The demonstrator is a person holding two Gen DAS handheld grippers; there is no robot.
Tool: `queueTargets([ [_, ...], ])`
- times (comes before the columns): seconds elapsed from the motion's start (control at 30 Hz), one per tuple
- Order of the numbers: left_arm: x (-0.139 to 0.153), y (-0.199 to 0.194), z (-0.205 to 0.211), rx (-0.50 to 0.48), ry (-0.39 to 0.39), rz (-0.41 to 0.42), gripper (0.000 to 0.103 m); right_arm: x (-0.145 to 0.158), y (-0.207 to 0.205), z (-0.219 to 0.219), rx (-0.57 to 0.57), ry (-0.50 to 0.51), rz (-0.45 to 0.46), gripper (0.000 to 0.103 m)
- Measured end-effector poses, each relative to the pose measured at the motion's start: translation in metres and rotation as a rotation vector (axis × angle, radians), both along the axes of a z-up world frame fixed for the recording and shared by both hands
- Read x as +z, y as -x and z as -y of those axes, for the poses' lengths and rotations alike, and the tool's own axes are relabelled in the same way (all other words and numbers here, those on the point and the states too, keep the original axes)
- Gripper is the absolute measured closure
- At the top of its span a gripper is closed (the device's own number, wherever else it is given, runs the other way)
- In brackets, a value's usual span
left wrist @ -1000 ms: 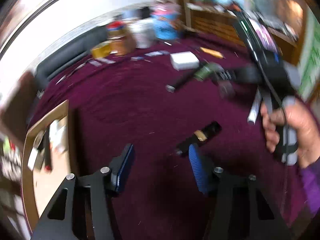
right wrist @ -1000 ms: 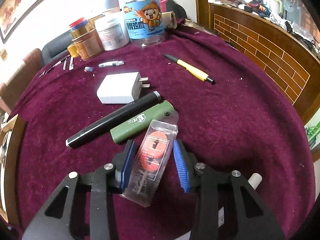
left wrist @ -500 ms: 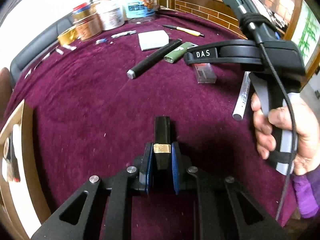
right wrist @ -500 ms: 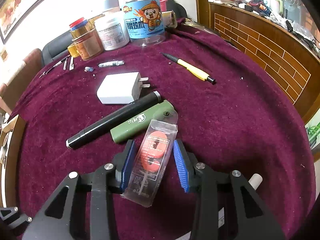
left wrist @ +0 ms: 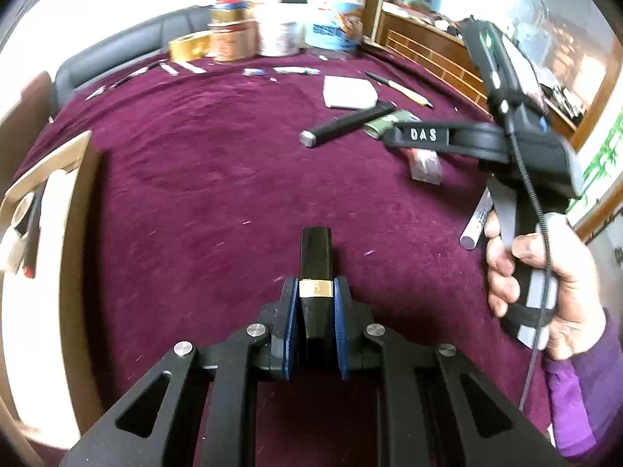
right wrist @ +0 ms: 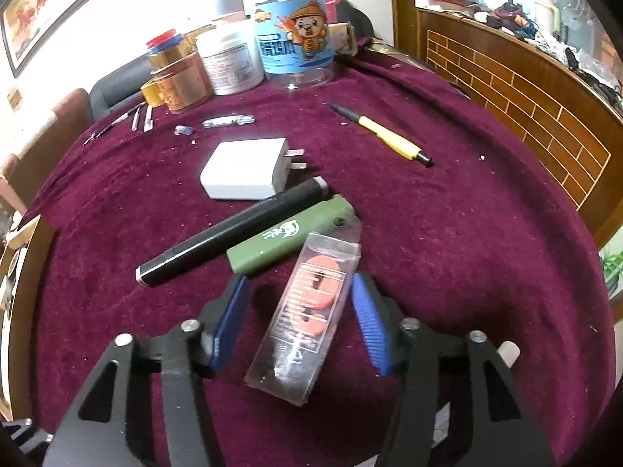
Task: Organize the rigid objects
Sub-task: 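Grasp the black lipstick tube with the left gripper while the right gripper approaches the clear package, then close the right gripper on the clear package with the orange item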
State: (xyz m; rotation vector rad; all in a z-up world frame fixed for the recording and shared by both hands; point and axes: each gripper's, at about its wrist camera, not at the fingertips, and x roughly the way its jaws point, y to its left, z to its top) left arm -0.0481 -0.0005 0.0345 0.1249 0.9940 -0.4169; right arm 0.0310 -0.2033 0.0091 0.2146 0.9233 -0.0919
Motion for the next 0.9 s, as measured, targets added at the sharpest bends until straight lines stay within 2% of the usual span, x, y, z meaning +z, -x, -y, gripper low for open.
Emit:
queueTargets([
  [0.3, 0.026, 0.023, -0.042, 0.085, 0.045, 0.077, 0.089, 0.000, 0.000, -0.002, 0.004, 0.019, 0.000, 0.046],
  [0.43, 0.037, 0.032, -0.070, 0.115, 0.078, 0.100, 0.089, 0.001, -0.002, -0.020, 0.037, 0.155, -0.067, 0.046],
  [0.5, 0.039, 0.034, -0.084, 0.135, 0.095, 0.109, 0.089, 0.002, 0.003, -0.017, 0.018, 0.116, -0.110, 0.046],
  [0.6, 0.038, 0.035, -0.105, 0.175, 0.129, 0.102, 0.089, 0.003, 0.009, -0.012, -0.005, 0.110, -0.138, 0.046],
  [0.67, 0.036, 0.034, -0.118, 0.202, 0.153, 0.087, 0.089, 0.003, 0.010, -0.011, -0.010, 0.115, -0.134, 0.052],
  [0.7, 0.035, 0.035, -0.125, 0.216, 0.164, 0.081, 0.089, 0.004, 0.010, -0.011, -0.014, 0.118, -0.130, 0.066],
  [0.73, 0.035, 0.035, -0.129, 0.223, 0.168, 0.079, 0.089, 0.006, 0.010, -0.009, -0.015, 0.113, -0.131, 0.075],
  [0.9, 0.037, 0.039, -0.161, 0.274, 0.167, 0.085, 0.089, 0.014, 0.022, 0.000, -0.020, -0.011, -0.149, 0.078],
])
